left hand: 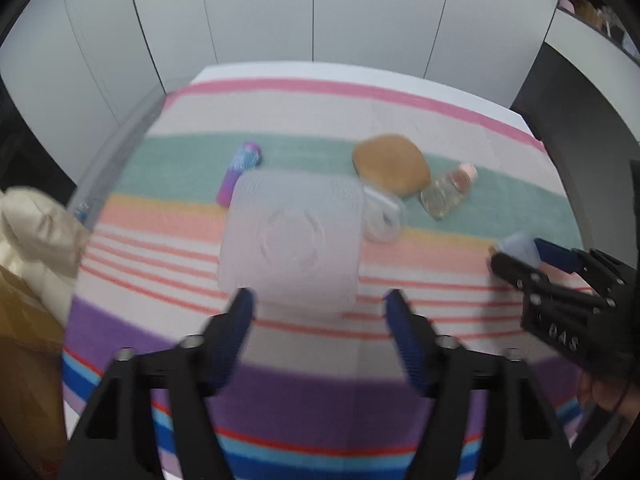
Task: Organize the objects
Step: 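Grasp the clear square case with the left tool while the right tool grasps the light blue case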
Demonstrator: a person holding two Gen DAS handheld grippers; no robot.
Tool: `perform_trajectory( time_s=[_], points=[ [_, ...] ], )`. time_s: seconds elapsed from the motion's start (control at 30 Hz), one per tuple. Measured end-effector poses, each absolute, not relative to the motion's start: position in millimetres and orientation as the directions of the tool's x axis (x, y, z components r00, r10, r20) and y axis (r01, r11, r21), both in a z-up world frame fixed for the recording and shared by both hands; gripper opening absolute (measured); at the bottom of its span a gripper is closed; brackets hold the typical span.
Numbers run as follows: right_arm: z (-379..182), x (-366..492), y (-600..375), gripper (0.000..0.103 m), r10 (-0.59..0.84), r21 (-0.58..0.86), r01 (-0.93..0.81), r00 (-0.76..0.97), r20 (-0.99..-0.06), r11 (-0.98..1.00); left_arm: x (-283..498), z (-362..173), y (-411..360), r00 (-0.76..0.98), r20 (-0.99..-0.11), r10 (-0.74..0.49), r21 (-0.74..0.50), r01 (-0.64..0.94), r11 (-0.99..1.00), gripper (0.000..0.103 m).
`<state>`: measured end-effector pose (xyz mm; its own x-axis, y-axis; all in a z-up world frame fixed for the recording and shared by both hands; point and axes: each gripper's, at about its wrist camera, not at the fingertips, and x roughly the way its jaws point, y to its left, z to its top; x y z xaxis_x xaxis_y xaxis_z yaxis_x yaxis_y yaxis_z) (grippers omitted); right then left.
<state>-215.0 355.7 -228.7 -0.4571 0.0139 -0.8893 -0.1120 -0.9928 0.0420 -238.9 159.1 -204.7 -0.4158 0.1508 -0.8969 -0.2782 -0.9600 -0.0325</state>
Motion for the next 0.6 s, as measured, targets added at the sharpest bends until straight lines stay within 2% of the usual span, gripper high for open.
perform_trajectory(
  time_s=[0.07, 0.17, 0.27, 0.47, 0.53, 0.57, 0.6],
  points=[
    [-229.2, -211.5, 356.9, 0.06, 0.015, 0.041, -0.113, -0.455, -0.89, -0.993, -234.5, -205.8, 150.5, -0.43, -0.888, 0.163, -0.054, -0.253, -0.966, 0.097],
    [-229.7, -209.3, 358.2, 0.06, 0.018, 0.042, -0.12, -0.459, -0.888, -0.992, -233.4, -203.8, 149.0, -0.513, -0.85, 0.121, 0.011, -0.247, -0.969, 0.103],
    [-229.5, -208.9, 358.2, 0.06, 0.018, 0.043, -0.123, -0.458, -0.889, -0.991, -248.9, -209.6, 152.3, -0.549, -0.833, 0.063, 0.08, -0.233, -0.969, 0.103],
    [-229.7, -208.8, 354.8, 0.06, 0.019, 0.039, -0.115, -0.46, -0.888, -0.993, -270.9, -227.1, 161.1, -0.465, -0.876, 0.13, 0.007, -0.28, -0.96, 0.102],
    [-229.7, -209.2, 355.1, 0.06, 0.019, 0.037, -0.112, -0.459, -0.888, -0.993, -271.2, -225.7, 164.5, -0.483, -0.866, 0.131, 0.013, -0.284, -0.959, 0.093],
    [-229.6, -209.1, 355.1, 0.06, 0.018, 0.037, -0.111, -0.458, -0.889, -0.993, -270.9, -226.3, 165.8, -0.481, -0.868, 0.124, 0.018, -0.28, -0.96, 0.085],
    [-229.1, -208.6, 356.3, 0.06, 0.017, 0.038, -0.11, -0.457, -0.889, -0.993, -270.9, -227.6, 167.5, -0.473, -0.873, 0.118, 0.021, -0.278, -0.96, 0.084]
  ],
)
